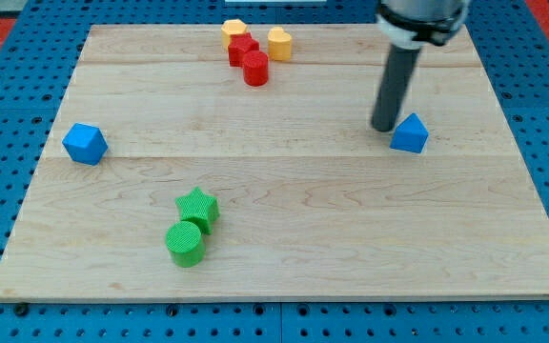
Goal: Move the blue cube to the left of the blue triangle
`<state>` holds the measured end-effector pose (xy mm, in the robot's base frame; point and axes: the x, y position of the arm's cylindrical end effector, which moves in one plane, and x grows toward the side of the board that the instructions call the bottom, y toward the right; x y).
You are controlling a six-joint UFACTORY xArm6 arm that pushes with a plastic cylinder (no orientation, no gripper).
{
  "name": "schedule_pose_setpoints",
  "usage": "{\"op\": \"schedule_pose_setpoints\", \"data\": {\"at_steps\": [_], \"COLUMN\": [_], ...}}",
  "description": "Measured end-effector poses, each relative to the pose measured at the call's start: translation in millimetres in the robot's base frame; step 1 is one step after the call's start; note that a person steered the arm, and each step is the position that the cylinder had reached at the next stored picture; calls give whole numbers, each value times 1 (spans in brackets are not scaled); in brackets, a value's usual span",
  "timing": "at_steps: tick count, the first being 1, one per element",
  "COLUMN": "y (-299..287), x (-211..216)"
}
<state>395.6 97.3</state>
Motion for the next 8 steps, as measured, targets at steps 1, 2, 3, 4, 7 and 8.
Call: {"op": "schedule_pose_setpoints", "data": {"at_steps": [1,2,3,4,7,8], "y": [-131,-246,-338,-387,-226,-270], "x": [-11,-61,-10,34,42,60]}}
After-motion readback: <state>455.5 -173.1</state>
